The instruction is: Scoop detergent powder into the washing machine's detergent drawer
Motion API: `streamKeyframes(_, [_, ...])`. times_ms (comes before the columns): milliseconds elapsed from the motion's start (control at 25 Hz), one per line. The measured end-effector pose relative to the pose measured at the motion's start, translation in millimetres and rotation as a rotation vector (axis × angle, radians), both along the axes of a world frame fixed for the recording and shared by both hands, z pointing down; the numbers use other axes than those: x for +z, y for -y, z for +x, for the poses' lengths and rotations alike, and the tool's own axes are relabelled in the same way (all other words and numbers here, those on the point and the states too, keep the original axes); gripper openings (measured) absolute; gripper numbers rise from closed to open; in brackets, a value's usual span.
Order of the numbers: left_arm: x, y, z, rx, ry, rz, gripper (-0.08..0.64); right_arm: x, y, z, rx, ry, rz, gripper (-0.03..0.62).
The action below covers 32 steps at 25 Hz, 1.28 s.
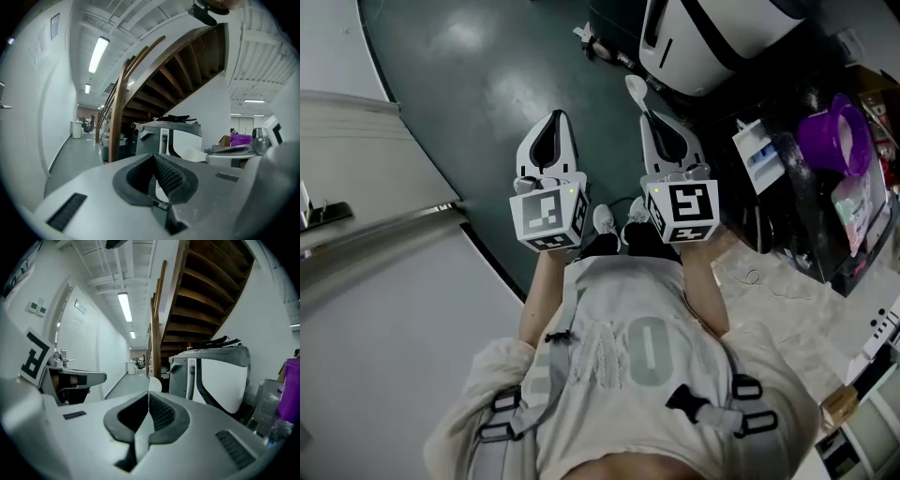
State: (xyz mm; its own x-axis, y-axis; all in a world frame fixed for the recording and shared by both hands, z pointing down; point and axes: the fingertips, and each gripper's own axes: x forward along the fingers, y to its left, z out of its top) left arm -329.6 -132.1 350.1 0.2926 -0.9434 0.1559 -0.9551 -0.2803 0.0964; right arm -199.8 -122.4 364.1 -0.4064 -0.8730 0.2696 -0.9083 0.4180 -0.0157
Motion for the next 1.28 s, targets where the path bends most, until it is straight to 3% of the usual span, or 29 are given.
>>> streamKeyframes(160, [-14, 15, 47, 0.094, -0.012, 0.024, 0.02, -8, 3, 45, 0.089, 0.004, 0.022, 0.009])
streamKeyframes(360, [-26, 16, 143, 0.258, -0.016, 0.045, 0.02, -13, -8, 132, 0.251, 0.017, 0.037, 0.009])
streamKeyframes(800, [-36, -25, 348, 0.684, -0.05, 0.046, 0.02, -11, -96, 311, 0.686, 0.046, 0.058, 0.009])
streamKeyframes(1040, [-41, -47, 422, 0.881, -0.041, 0.056, 0.02, -17, -134, 370, 0.888, 0.049, 0.073, 0.009])
streamKeyframes(1280, [-34, -56, 467, 1.031, -0.032, 0.044, 0.02, -18, -153, 400, 1.041, 0.034, 0.073, 0.009])
